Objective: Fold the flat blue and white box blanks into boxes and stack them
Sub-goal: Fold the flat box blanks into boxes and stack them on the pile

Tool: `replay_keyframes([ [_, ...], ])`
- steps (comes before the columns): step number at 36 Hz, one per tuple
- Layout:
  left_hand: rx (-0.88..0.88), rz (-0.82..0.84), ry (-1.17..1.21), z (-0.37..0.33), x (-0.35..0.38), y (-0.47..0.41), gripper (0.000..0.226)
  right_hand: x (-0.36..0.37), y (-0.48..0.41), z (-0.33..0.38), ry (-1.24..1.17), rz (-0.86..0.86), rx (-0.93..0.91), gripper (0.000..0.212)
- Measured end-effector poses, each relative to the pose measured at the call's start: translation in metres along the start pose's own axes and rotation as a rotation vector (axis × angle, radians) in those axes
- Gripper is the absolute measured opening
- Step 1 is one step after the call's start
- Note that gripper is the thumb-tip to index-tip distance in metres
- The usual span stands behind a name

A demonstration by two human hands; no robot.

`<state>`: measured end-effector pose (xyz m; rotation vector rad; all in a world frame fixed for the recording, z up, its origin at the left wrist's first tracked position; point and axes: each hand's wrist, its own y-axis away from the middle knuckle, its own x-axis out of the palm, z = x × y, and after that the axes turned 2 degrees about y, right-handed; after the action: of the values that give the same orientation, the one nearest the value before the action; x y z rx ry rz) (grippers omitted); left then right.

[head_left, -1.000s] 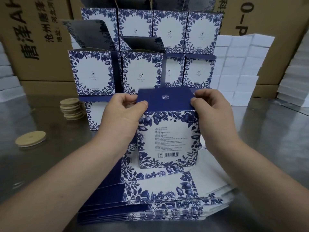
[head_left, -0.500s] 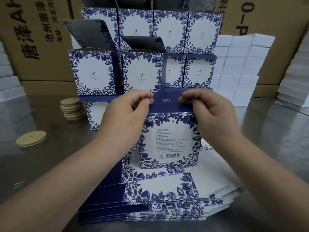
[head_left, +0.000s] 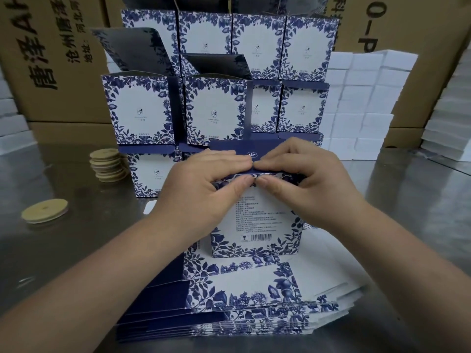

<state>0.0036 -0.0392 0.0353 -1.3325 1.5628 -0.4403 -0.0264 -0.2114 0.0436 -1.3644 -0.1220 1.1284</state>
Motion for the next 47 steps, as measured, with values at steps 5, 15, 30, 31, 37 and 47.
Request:
replay_keyframes([
  [5,0.031,-0.002,0.003,0.003,0.001,0.0,0.035,0.006,0.0,0.0,-0.114,-0.052,0.006,0.023],
  [15,0.065,-0.023,0.007,0.004,0.001,0.0,0.032,0.006,0.0,-0.001,-0.082,-0.05,-0.071,0.014],
  [30,0.081,0.096,0.024,0.014,-0.01,-0.005,0.033,-0.007,0.002,-0.021,-0.172,0.016,0.063,0.032],
  [31,0.083,0.093,0.023,0.015,-0.009,-0.006,0.033,-0.005,0.003,-0.021,-0.156,0.003,0.045,0.033],
  [37,0.052,0.1,0.062,0.017,-0.012,-0.007,0.035,-0.009,0.002,-0.019,-0.22,0.065,0.085,0.029],
  [47,-0.025,0.134,0.114,0.016,-0.016,-0.007,0.035,-0.012,0.002,-0.019,-0.152,0.056,0.065,0.033],
])
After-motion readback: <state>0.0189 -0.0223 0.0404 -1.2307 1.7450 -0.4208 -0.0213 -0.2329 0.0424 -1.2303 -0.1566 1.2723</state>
